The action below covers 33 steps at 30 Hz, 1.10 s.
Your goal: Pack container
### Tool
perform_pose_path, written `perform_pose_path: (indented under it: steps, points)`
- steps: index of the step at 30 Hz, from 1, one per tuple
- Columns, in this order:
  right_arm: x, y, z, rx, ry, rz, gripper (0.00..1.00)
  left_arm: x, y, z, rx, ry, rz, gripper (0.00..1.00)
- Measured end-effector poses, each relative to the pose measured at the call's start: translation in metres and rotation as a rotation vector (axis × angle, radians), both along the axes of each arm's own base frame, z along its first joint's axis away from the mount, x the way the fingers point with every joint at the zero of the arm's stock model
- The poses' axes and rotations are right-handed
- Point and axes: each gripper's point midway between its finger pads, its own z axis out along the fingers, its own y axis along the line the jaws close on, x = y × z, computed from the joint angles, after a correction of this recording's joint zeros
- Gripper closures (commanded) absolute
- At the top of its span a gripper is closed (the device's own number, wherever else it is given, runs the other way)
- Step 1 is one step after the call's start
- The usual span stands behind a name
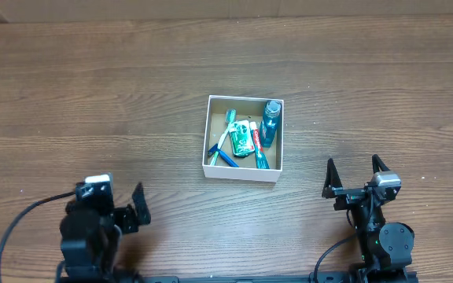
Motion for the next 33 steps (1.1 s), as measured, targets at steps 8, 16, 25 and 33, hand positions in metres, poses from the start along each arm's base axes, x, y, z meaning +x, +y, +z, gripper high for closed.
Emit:
perform_pose_path:
  steps: [8, 16, 25, 33]
  points:
    - [0.0, 0.0, 0.0, 0.0, 0.001, 0.001, 0.0, 0.041, -0.017, 0.001, 0.124, -0.501, -0.135, 0.0]
    - [0.0, 0.0, 0.0, 0.0, 0.001, 0.0, 0.0, 0.044, -0.025, -0.014, 0.215, -0.495, -0.213, 0.0]
    - [0.0, 0.0, 0.0, 0.0, 0.001, 0.0, 0.0, 0.044, -0.025, -0.014, 0.216, -0.495, -0.213, 0.0]
    - [0.0, 0.0, 0.0, 0.0, 0.001, 0.0, 0.0, 0.044, -0.025, -0.014, 0.216, -0.495, -0.213, 0.0]
